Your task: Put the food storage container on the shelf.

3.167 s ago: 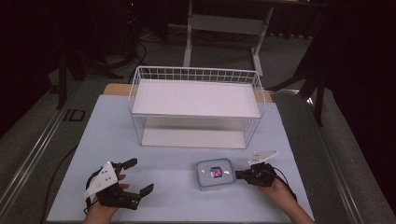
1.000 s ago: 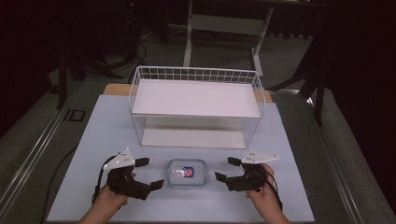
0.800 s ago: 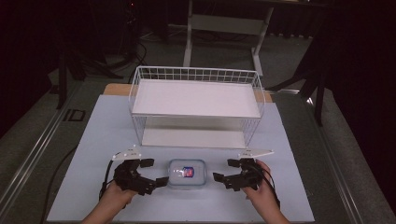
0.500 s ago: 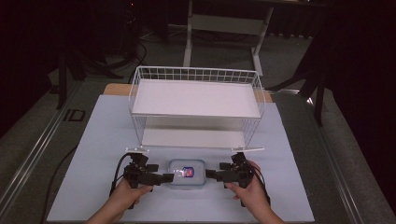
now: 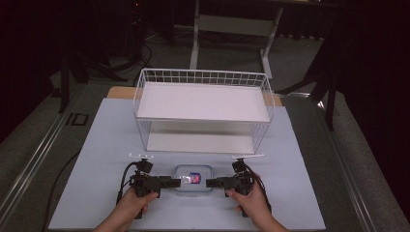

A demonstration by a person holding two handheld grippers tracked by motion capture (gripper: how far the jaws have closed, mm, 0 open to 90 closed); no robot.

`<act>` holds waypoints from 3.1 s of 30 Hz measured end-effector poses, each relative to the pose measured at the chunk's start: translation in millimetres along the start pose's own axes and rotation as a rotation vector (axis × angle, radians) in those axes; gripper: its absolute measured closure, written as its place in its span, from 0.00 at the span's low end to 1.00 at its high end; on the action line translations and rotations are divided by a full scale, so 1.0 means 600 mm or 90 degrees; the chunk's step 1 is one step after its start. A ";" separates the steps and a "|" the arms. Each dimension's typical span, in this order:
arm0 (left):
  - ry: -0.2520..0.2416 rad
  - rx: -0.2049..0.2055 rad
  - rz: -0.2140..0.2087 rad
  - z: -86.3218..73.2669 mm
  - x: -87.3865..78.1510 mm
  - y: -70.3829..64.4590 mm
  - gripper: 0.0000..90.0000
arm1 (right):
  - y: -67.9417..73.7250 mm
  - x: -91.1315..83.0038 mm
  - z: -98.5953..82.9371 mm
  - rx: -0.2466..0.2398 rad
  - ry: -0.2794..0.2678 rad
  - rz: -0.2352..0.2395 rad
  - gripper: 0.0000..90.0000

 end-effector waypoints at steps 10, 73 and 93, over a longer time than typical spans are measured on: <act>0.019 -0.026 -0.014 -0.006 0.012 0.005 0.46 | 0.007 0.015 -0.005 0.026 0.017 0.022 0.40; -0.037 -0.007 0.128 0.114 0.007 -0.013 0.75 | -0.015 -0.036 0.103 0.023 -0.082 -0.042 0.49; -0.102 0.013 0.147 0.161 0.019 0.014 0.74 | -0.039 -0.031 0.150 0.019 -0.155 -0.057 0.49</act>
Point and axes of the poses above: each handheld gripper's, and its own axes: x roughly forward along the jaws, z roughly out of its top, y roughly to its left, the point moved 9 cm from there along x, roughly forward along the jaws, and after that the axes turned 10 degrees about y, right-handed, at the moved point
